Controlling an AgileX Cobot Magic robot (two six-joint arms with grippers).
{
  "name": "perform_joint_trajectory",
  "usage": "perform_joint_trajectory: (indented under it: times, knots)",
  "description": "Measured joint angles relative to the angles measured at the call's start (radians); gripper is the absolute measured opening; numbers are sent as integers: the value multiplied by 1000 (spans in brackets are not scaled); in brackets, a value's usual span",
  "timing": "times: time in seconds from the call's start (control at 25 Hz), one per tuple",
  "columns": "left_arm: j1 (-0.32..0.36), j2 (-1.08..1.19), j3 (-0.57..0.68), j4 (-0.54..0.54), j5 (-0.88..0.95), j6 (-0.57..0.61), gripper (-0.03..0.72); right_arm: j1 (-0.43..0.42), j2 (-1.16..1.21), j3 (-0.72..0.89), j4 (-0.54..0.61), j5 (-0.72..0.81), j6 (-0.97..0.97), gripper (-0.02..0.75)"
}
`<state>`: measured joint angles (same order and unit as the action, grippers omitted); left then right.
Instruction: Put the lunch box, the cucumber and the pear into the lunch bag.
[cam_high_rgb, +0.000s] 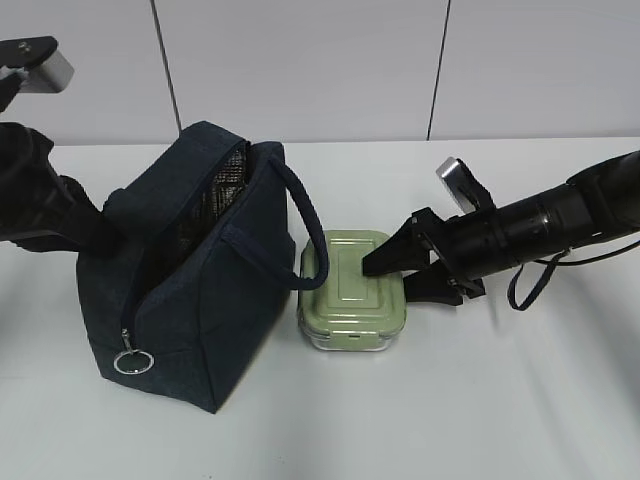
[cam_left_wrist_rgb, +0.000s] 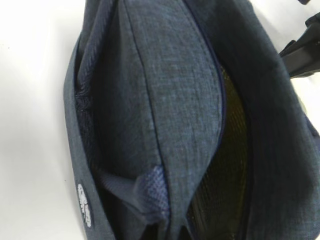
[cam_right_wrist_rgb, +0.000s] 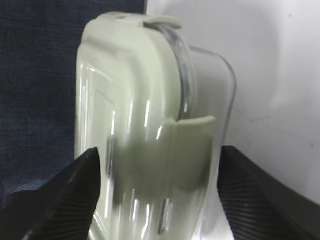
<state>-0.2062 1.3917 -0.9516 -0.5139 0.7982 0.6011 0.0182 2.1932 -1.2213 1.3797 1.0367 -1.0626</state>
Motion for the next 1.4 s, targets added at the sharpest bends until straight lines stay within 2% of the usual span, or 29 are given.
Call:
perform_joint_trajectory:
  times: [0.16,0.2,0.28,0.36,0.64,0.96,1.24,1.4]
  knots:
    - [0,0,0,2,0,0,1,2,14,0,-10,0,0,532]
    - [0,0,0,3,0,0,1,2,14,0,-10,5,0,503]
    - [0,0,0,4,0,0,1,2,14,-3,-6,15,2,378]
    - [0,0,0,5,-1,0,1,2,14,-3,-8,24,7,327]
    - [0,0,0,5,-1,-1,1,-8,-7,-3,-32,15,10,327]
    - [0,0,0,6,-2,-7,1,-112,-204,-1,-167,-30,58,323]
    - [0,0,0,6,-4,-7,1,-107,-409,0,-136,3,100,323]
    - [0,0,0,6,-4,-7,1,-60,-472,-62,-133,14,155,323]
